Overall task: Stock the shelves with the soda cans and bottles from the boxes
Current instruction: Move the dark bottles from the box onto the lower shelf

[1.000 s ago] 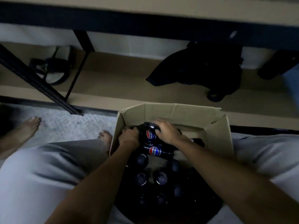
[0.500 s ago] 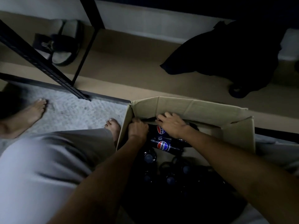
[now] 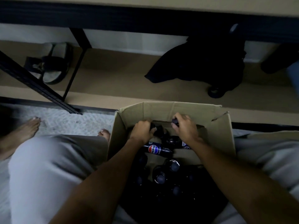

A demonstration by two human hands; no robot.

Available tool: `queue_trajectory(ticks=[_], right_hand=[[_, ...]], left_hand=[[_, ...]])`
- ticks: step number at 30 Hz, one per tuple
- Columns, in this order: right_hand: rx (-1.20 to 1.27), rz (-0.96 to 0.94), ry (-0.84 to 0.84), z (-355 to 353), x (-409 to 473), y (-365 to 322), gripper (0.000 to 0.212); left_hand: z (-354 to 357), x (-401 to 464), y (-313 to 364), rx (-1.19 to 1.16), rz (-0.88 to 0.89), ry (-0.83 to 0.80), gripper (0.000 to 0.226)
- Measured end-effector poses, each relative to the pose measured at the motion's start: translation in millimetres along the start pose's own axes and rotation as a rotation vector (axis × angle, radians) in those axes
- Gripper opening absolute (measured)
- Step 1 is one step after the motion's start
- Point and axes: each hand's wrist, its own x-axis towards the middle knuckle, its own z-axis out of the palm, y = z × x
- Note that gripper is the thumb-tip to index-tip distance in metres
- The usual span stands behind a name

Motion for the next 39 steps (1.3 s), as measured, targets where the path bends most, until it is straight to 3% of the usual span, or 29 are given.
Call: queue_trajectory(ticks=[5, 11, 18, 24, 31, 35, 39], right_hand=[[0.292, 0.266, 0.173, 3.6, -24.4, 27.5, 0.039], [0.627, 0.5, 0.244, 14.7, -27.5, 53.4, 0.051], [0.889, 0.709, 0.352, 22.3, -29.3, 54.2, 0.063], [0.939, 0.641, 0.362, 13.3, -32.7, 40.5, 0.057], [1.077, 0.469, 0.499, -49.9, -39.0, -9.8, 0.023], [1.154, 0.357, 0.595, -96.2, -47.0, -39.0, 0.016], [1.159, 0.16, 0.63, -154.3, -55.3, -68.4, 0.025]], left_hand=[[24.8, 21.1, 16.2, -0.307, 0.019, 0.108, 0.035], [37.0, 32.1, 33.7, -0.631, 0.015, -0.035, 0.054], [42.3, 35.5, 37.6, -0.738, 0.03, -0.006, 0.045], [32.2, 28.7, 46.0, -0.911, -0.002, 0.058, 0.043], [-19.0, 10.1, 69.4, -1.057, 0.037, 0.125, 0.028], [-59.1, -12.2, 86.9, -1.132, 0.152, 0.314, 0.043], [-115.0, -43.4, 107.9, -1.203, 0.305, 0.349, 0.057]])
